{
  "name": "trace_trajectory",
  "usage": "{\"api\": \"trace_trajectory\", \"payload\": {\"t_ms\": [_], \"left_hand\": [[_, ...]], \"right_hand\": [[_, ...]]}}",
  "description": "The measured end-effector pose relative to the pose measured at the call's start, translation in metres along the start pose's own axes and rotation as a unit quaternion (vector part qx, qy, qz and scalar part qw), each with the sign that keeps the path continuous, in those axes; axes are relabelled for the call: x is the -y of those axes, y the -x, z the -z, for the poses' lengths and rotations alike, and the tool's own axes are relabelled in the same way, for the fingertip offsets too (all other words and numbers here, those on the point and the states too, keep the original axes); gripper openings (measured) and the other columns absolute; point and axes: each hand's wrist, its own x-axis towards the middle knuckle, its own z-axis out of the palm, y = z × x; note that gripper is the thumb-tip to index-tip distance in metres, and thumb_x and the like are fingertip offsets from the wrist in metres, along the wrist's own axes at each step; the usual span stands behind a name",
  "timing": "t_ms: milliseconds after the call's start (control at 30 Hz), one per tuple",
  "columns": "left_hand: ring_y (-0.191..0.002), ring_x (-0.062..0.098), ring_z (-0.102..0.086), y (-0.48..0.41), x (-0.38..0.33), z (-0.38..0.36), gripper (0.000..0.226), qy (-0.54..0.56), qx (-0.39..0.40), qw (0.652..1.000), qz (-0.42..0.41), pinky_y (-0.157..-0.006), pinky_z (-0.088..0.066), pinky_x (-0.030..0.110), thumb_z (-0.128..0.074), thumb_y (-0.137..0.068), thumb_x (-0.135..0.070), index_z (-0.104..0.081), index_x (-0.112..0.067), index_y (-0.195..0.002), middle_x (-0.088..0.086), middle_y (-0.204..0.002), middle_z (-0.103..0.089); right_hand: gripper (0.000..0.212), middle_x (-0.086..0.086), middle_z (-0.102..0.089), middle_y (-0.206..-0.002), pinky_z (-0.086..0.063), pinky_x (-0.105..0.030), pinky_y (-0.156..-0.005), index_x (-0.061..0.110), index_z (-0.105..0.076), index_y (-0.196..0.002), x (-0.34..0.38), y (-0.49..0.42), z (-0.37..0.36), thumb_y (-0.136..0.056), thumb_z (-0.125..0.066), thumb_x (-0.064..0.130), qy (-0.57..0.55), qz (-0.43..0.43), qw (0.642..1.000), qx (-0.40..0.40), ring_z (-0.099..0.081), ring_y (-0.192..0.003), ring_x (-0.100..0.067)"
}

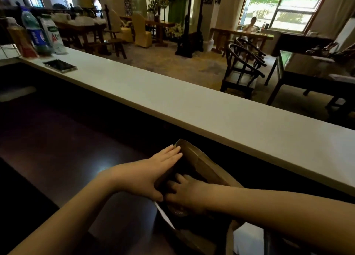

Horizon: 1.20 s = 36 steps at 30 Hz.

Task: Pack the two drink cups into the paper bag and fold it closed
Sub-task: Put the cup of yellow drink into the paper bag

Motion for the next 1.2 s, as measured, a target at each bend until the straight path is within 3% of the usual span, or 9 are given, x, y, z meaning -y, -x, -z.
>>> {"api": "trace_trajectory", "payload": {"t_ms": [167,333,567,733,967,1200], "left_hand": [[-0.132,-0.002,0.035,0.006,0.007,0.004,0.108,-0.033,-0.014,0.999,0.005,-0.116,0.004,0.025,-0.067,-0.074,-0.048,0.012,-0.026,-0.144,-0.013,-0.15,0.03],[-0.127,0.001,0.042,0.004,0.005,-0.001,0.11,-0.105,-0.024,0.994,-0.002,-0.095,0.028,0.004,-0.059,-0.073,-0.063,0.017,-0.026,-0.143,-0.011,-0.147,0.035],[-0.128,0.008,0.044,0.002,0.004,-0.005,0.111,-0.175,-0.032,0.983,0.035,-0.098,0.033,0.019,-0.049,-0.07,-0.073,0.023,-0.025,-0.141,-0.009,-0.145,0.039],[-0.125,0.005,0.046,0.003,0.005,-0.006,0.111,-0.182,-0.026,0.982,0.035,-0.096,0.036,0.018,-0.046,-0.07,-0.074,0.025,-0.027,-0.14,-0.01,-0.144,0.042],[-0.13,0.007,0.042,0.001,0.004,-0.006,0.11,-0.178,-0.025,0.983,0.037,-0.102,0.03,0.022,-0.048,-0.072,-0.073,0.025,-0.026,-0.14,-0.009,-0.145,0.041],[-0.131,0.011,0.04,0.001,0.007,0.002,0.115,-0.188,0.0,0.98,0.07,-0.106,0.024,0.026,-0.051,-0.068,-0.074,0.031,-0.025,-0.133,-0.005,-0.142,0.042]], "right_hand": [[0.078,-0.016,-0.011,-0.153,-0.026,-0.05,-0.11,0.025,-0.015,-0.146,0.005,-0.012,-0.03,-0.084,-0.063,0.021,-0.031,-0.01,0.999,-0.014,-0.014,-0.135,-0.041],[0.071,-0.016,-0.013,-0.152,-0.025,-0.05,-0.111,0.023,-0.016,-0.146,0.015,-0.021,-0.044,-0.089,-0.058,0.018,-0.048,-0.008,0.998,-0.039,-0.016,-0.135,-0.04],[0.059,-0.018,-0.011,-0.154,-0.024,-0.052,-0.11,0.021,-0.019,-0.146,0.016,-0.038,-0.048,-0.094,-0.048,0.021,-0.095,-0.015,0.994,-0.048,-0.013,-0.137,-0.043],[0.083,-0.018,-0.007,-0.155,-0.019,-0.051,-0.113,0.021,-0.011,-0.148,0.011,-0.041,-0.049,-0.084,-0.064,0.028,-0.107,-0.036,0.993,-0.026,-0.011,-0.137,-0.042],[0.097,-0.016,0.0,-0.157,-0.01,-0.058,-0.114,0.026,-0.001,-0.148,0.011,-0.038,-0.049,-0.079,-0.068,0.035,-0.097,-0.075,0.992,-0.021,-0.004,-0.141,-0.041],[0.109,-0.012,0.02,-0.156,0.005,-0.047,-0.115,0.025,-0.003,-0.149,-0.015,0.024,-0.025,-0.07,-0.077,0.038,-0.068,-0.073,0.995,0.014,0.019,-0.142,-0.034]]}}
